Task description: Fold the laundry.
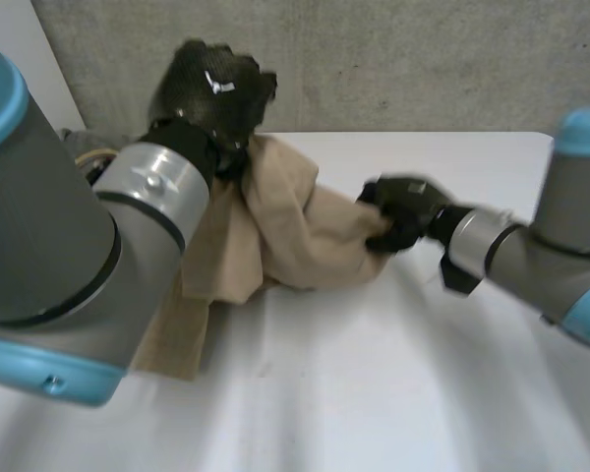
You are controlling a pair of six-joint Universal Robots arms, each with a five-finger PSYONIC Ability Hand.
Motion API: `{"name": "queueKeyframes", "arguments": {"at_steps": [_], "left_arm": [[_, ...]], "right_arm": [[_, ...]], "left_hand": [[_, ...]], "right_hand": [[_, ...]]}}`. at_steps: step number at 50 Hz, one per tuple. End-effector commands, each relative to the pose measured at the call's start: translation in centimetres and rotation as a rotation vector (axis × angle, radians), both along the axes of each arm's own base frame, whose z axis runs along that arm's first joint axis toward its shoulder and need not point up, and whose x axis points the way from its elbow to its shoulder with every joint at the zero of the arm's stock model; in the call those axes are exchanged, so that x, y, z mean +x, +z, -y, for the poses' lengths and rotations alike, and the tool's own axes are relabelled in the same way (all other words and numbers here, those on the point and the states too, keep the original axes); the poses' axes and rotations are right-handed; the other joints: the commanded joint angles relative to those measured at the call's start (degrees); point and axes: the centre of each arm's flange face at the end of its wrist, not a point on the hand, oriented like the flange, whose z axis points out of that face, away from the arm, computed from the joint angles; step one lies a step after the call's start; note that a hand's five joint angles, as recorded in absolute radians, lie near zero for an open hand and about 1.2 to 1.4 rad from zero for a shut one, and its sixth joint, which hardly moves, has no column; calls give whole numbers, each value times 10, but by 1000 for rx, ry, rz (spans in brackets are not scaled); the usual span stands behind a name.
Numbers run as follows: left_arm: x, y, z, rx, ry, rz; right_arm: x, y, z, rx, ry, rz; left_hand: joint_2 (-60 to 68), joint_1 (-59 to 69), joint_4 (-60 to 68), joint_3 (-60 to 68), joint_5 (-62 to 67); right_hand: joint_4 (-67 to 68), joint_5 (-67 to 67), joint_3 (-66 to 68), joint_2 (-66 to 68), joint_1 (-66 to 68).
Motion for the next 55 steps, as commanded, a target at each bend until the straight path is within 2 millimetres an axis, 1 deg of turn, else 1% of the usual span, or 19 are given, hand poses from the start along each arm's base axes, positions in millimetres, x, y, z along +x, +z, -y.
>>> {"name": "queueKeyframes", "arguments": {"at_steps": [1, 3, 7, 11, 12, 16, 22, 28, 30, 33, 36, 37, 38, 42, 45, 48, 52, 53, 55], "left_arm": [[4, 45, 28, -148, 64, -236], [8, 53, 33, -176, 88, -278], [15, 58, 46, -222, 142, -347], [13, 42, 48, -189, 149, -336], [13, 29, 49, -157, 150, -312], [14, -4, 45, -57, 152, -223], [10, -59, 47, 83, 155, -102], [1, -87, 65, 121, 166, -61], [-6, -87, 79, 104, 172, -74], [-11, -73, 96, 55, 182, -116], [-9, -39, 123, -56, 205, -210], [-8, -27, 128, -97, 210, -244], [-7, -4, 135, -179, 212, -305], [-6, 37, 140, -369, 203, -453], [-6, 47, 141, -451, 198, -520], [-6, 34, 140, -430, 199, -507], [-3, 0, 137, -347, 208, -439], [-3, -19, 135, -300, 210, -402], [-3, -40, 130, -248, 211, -361]], "right_arm": [[-28, 111, -1, -357, -105, 40], [-35, 142, -12, -457, -149, 55], [-40, 170, -26, -587, -174, 61], [-43, 175, -31, -640, -187, 13], [-42, 174, -32, -637, -184, -3], [-42, 160, -38, -579, -156, -130], [-17, 105, -29, -430, -31, -327], [-5, 68, -8, -342, -32, -394], [3, 61, 9, -372, -60, -380], [19, 69, 31, -504, -116, -299], [28, 89, 46, -643, -169, -200], [31, 103, 56, -737, -204, -132], [33, 110, 60, -788, -217, -93], [36, 143, 71, -1021, -285, 81], [40, 150, 67, -1079, -282, 156], [39, 145, 65, -1054, -272, 157], [38, 123, 59, -934, -242, 92], [38, 116, 58, -897, -235, 69], [39, 102, 55, -821, -213, 17]], "left_hand": [[114, 143, 113, 119, 150], [114, 143, 113, 119, 150], [114, 143, 113, 119, 150], [114, 143, 113, 119, 150], [114, 143, 113, 119, 150], [114, 143, 113, 119, 150], [114, 143, 113, 119, 150], [114, 143, 113, 119, 150], [114, 143, 113, 119, 150], [114, 143, 113, 119, 150], [114, 143, 113, 119, 150], [114, 143, 113, 119, 150], [114, 143, 113, 119, 150], [114, 143, 113, 119, 150], [114, 143, 113, 119, 150], [114, 143, 113, 119, 150], [114, 143, 113, 119, 150], [114, 143, 113, 119, 150], [114, 143, 113, 119, 150]], "right_hand": [[122, 137, 125, 128, 241], [122, 137, 125, 128, 241], [122, 137, 125, 128, 241], [122, 137, 125, 128, 241], [122, 137, 125, 128, 241], [122, 137, 125, 128, 241], [122, 137, 125, 128, 241], [122, 137, 125, 128, 241], [122, 137, 125, 128, 241], [122, 137, 125, 128, 241], [122, 137, 125, 128, 241], [122, 137, 125, 128, 241], [122, 137, 125, 128, 241], [122, 137, 125, 128, 241], [122, 137, 125, 128, 241], [122, 137, 125, 128, 241], [122, 137, 125, 128, 241], [122, 137, 125, 128, 241], [122, 137, 125, 128, 241]]}}
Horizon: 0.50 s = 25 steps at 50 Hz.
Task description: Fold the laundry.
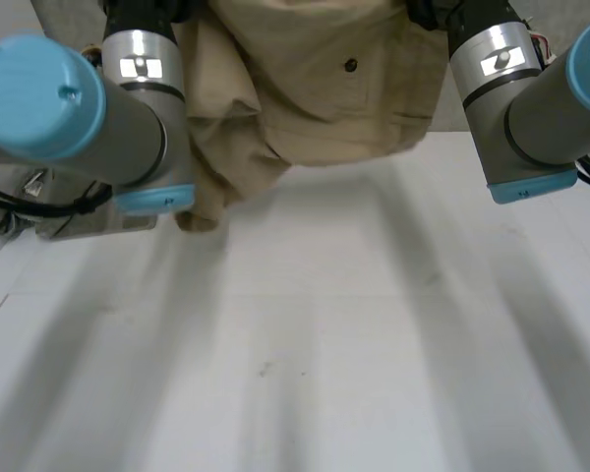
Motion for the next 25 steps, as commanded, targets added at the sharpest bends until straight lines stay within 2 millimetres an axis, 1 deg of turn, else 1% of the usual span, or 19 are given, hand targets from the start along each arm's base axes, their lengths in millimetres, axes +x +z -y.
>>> {"name": "queueKeyframes", "arguments": {"at_steps": [1, 2, 4, 5, 6, 8, 9, 10, 12, 13, 14, 16, 17, 20, 21, 24, 25], "left_arm": [[3, -79, -13, 206, -10, 130], [4, -101, -19, 268, -13, 169], [8, -122, -26, 333, -15, 208], [10, -133, -30, 366, -15, 228], [13, -152, -39, 429, -18, 273], [16, -170, -50, 496, -23, 316], [18, -179, -55, 530, -27, 338], [23, -194, -66, 595, -30, 380], [28, -208, -78, 658, -34, 425], [34, -217, -88, 710, -35, 457], [37, -217, -93, 729, -33, 467], [44, -214, -102, 753, -24, 477], [50, -210, -110, 765, -15, 480], [54, -200, -122, 757, -16, 478], [55, -188, -130, 730, -27, 473], [55, -172, -139, 689, -43, 456], [56, -162, -142, 662, -50, 445]], "right_arm": [[-2, -54, -13, 319, 11, -159], [-2, -63, -15, 367, 15, -184], [-3, -85, -18, 463, 17, -234], [-1, -109, -23, 559, 23, -290], [0, -120, -26, 606, 24, -321], [2, -143, -32, 690, 24, -381], [4, -163, -42, 764, 28, -448], [3, -170, -45, 790, 26, -476], [0, -182, -50, 845, 19, -518], [-4, -188, -54, 886, 13, -541], [-5, -190, -56, 897, 11, -547], [-8, -195, -60, 913, 12, -554], [-9, -198, -63, 923, 14, -561], [-13, -200, -70, 932, 16, -568], [-15, -199, -75, 932, 21, -566], [-18, -194, -84, 909, 34, -558], [-19, -193, -87, 902, 37, -557]], "left_hand": [[113, 143, 111, 117, 150], [113, 143, 111, 117, 150], [113, 143, 111, 117, 150], [113, 143, 111, 117, 150], [113, 143, 111, 117, 150], [113, 143, 111, 117, 150], [113, 143, 111, 117, 150], [113, 143, 111, 117, 150], [113, 143, 111, 117, 150], [113, 143, 111, 117, 150], [113, 143, 111, 117, 150], [65, 95, 63, 68, 102], [-29, 2, -31, -25, 9], [-273, -242, -275, -269, -235], [-393, -363, -396, -390, -356], [-470, -440, -472, -467, -433], [-520, -490, -523, -517, -483]], "right_hand": [[119, 134, 125, 128, 236], [119, 134, 125, 128, 236], [119, 134, 125, 128, 236], [119, 134, 125, 128, 236], [119, 134, 125, 128, 236], [119, 134, 125, 128, 236], [119, 134, 125, 128, 236], [119, 134, 125, 128, 236], [119, 134, 125, 128, 236], [119, 134, 125, 128, 236], [119, 134, 125, 128, 236], [119, 134, 125, 128, 236], [119, 134, 125, 128, 236], [119, 134, 125, 128, 236], [119, 134, 125, 128, 236], [119, 134, 125, 128, 236], [119, 134, 125, 128, 236]]}}
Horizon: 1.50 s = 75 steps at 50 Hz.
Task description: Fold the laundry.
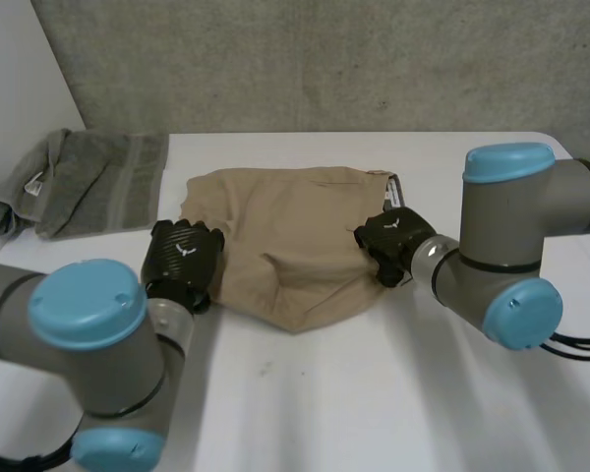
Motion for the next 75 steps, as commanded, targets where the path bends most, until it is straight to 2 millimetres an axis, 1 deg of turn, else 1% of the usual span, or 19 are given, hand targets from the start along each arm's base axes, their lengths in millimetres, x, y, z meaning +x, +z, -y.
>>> {"name": "queueKeyframes", "arguments": {"at_steps": [1, 6, 9, 14, 19, 25, 30, 36, 42, 51, 53, 55, 59, 60, 62, 63, 68, 72, 75], "left_arm": [[6, 47, -26, -94, -31, -58], [2, 60, -30, -126, -91, -78], [-8, 65, -29, -141, -207, -83], [-15, 70, -15, -154, -337, -54], [-11, 42, 11, -23, -331, 76], [3, 32, 12, 118, -292, 155], [6, 30, 14, 126, -272, 152], [4, 30, 20, 80, -268, 140], [1, 11, 25, 114, -271, 157], [1, 6, 25, 128, -272, 162], [1, 7, 25, 126, -270, 161], [2, 8, 25, 122, -266, 163], [6, 28, 21, 77, -226, 157], [10, 48, 19, 26, -197, 141], [15, 67, 14, -21, -172, 122], [17, 76, 11, -47, -163, 113], [33, 148, -17, -251, -130, 23], [45, 174, -37, -317, -122, -8], [48, 174, -44, -300, -123, -3]], "right_arm": [[-9, 7, -22, -29, 24, 29], [-15, 10, -37, -45, 43, 43], [-17, 8, -42, -44, 50, 47], [-20, 0, -47, -25, 52, 38], [-28, -4, -43, -11, 27, 31], [-32, -4, -38, -12, 12, 32], [-31, -3, -39, -13, 15, 31], [-31, -5, -39, -9, 15, 29], [-32, -5, -40, -6, 17, 28], [-32, -4, -39, -10, 15, 30], [-31, -3, -38, -14, 13, 30], [-32, -3, -37, -14, 6, 29], [-32, 3, -36, -22, 3, 17], [-33, 5, -36, -21, 6, 9], [-34, 14, -38, -31, 13, -4], [-35, 33, -40, -63, 23, -17], [-49, 98, -50, -171, 15, -44], [-58, 138, -57, -242, 5, -55], [-62, 155, -67, -247, 13, -65]], "left_hand": [[-175, -148, -174, -178, -173], [-198, -170, -196, -201, -195], [-187, -160, -186, -190, -185], [-154, -127, -152, -157, -151], [-114, -86, -112, -117, -111], [-55, -27, -53, -58, -52], [-46, -19, -45, -49, -43], [39, 67, 41, 36, 42], [92, 119, 93, 89, 94], [354, 381, 355, 351, 357], [478, 505, 479, 475, 480], [478, 506, 480, 475, 481], [478, 506, 480, 475, 481], [478, 506, 480, 475, 481], [478, 506, 480, 475, 481], [478, 506, 480, 475, 481], [478, 506, 480, 475, 481], [478, 506, 480, 475, 481], [478, 506, 480, 475, 481]], "right_hand": [[119, 132, 125, 128, 234], [119, 132, 125, 128, 234], [119, 132, 125, 128, 234], [119, 132, 125, 128, 234], [119, 132, 125, 128, 234], [119, 132, 125, 128, 234], [119, 132, 125, 128, 234], [119, 132, 125, 128, 234], [119, 132, 125, 128, 234], [119, 132, 125, 128, 234], [119, 132, 125, 128, 234], [119, 132, 125, 128, 234], [119, 132, 125, 128, 234], [119, 132, 125, 128, 234], [119, 132, 125, 128, 234], [119, 132, 125, 128, 234], [119, 132, 125, 128, 234], [119, 132, 125, 128, 234], [119, 132, 125, 128, 234]]}}
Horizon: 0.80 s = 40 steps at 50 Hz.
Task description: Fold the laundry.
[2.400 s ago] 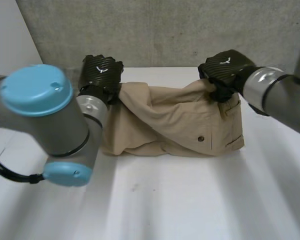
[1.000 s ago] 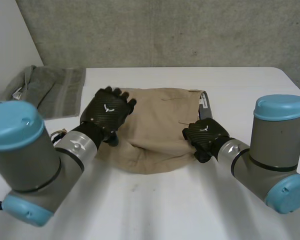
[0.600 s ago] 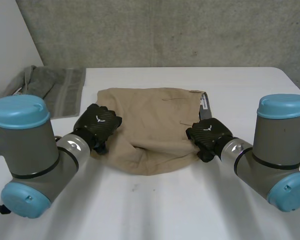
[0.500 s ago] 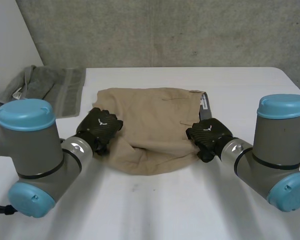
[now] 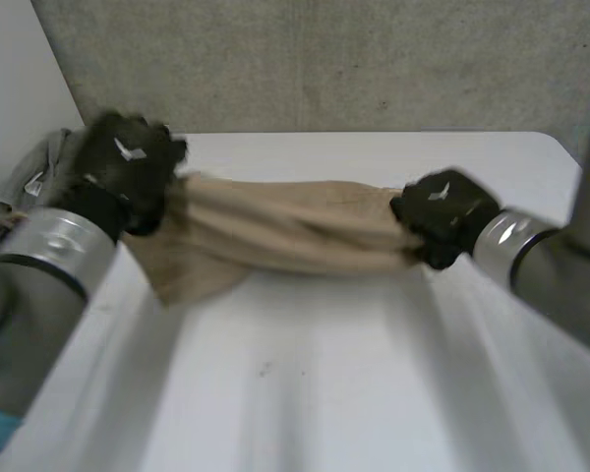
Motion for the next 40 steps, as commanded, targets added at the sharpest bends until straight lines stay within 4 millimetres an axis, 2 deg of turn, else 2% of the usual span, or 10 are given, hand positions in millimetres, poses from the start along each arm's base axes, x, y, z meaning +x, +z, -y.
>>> {"name": "queueKeyframes", "arguments": {"at_steps": [1, 7, 12, 19, 23, 29, 31, 34, 38, 40], "left_arm": [[16, 27, -30, -41, -1, -26], [17, 2, -29, 64, 2, 8], [5, -49, -2, 227, 11, 85], [-14, -75, 52, 257, 40, 100], [-29, -48, 95, 130, 69, 36], [-43, 31, 133, -205, 111, -154], [-48, 64, 136, -356, 100, -259], [-48, 91, 137, -495, 94, -367], [-41, 135, 122, -678, 88, -522], [-35, 148, 113, -713, 98, -562]], "right_arm": [[-14, 56, -19, -62, -1, -26], [-15, 40, -22, 24, 11, -103], [-9, 14, -12, 90, 12, -148], [4, -22, 28, 82, -37, -162], [14, -17, 62, -53, -88, -117], [33, 43, 102, -390, -141, 100], [37, 78, 112, -544, -146, 238], [42, 120, 115, -717, -119, 436], [41, 159, 107, -845, -53, 624], [40, 164, 106, -851, -38, 655]], "left_hand": [[115, 162, 114, 119, 143], [115, 162, 114, 119, 143], [115, 162, 114, 119, 143], [115, 162, 114, 119, 143], [115, 162, 114, 119, 143], [115, 162, 114, 119, 143], [115, 162, 114, 119, 143], [115, 162, 114, 119, 143], [115, 162, 114, 119, 143], [115, 162, 114, 119, 143]], "right_hand": [[119, 132, 125, 128, 234], [119, 132, 125, 128, 234], [119, 132, 125, 128, 234], [119, 132, 125, 128, 234], [119, 132, 125, 128, 234], [119, 132, 125, 128, 234], [119, 132, 125, 128, 234], [119, 132, 125, 128, 234], [119, 132, 125, 128, 234], [119, 132, 125, 128, 234]]}}
